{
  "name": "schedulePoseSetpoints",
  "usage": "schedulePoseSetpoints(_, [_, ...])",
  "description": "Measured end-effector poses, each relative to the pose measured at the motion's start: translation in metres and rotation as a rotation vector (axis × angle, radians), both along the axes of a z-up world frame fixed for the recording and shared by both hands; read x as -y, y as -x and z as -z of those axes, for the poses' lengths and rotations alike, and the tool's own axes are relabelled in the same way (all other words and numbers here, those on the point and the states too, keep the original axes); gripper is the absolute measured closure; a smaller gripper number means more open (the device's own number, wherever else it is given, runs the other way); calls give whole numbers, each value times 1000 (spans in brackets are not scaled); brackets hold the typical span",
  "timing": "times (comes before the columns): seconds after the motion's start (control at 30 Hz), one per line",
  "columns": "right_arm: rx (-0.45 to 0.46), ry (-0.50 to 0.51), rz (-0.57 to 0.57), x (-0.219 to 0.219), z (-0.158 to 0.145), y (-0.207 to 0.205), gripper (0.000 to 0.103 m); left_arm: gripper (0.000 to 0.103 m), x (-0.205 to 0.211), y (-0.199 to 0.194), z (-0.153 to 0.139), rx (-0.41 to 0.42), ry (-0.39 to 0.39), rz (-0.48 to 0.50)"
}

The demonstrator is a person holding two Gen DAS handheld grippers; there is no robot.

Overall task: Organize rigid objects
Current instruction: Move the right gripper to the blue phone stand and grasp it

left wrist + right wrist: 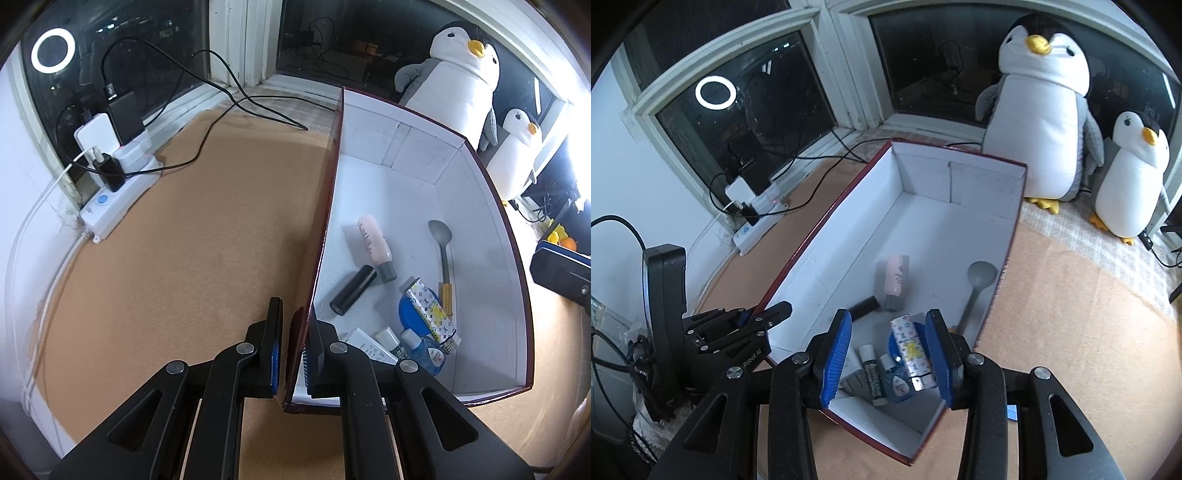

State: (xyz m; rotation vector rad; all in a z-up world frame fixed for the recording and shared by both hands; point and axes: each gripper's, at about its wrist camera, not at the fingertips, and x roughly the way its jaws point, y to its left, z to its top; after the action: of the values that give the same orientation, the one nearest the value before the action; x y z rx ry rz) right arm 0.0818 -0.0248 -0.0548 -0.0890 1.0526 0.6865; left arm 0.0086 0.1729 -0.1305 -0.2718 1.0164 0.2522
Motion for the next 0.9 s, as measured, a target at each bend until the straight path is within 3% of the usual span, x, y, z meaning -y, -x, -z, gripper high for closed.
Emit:
schedulePoseSetpoints(0.57, [75, -29, 39, 74, 3, -9, 65, 95, 6, -5, -5, -10, -39, 0])
schedulePoseSetpoints(0.8, [75, -12, 38, 99, 15, -11, 36, 95, 7, -6, -5, -18, -49, -5])
schedulePoseSetpoints(0.9, [71, 9, 5, 108, 23, -10, 35, 95, 8, -7, -5, -22, -54, -6])
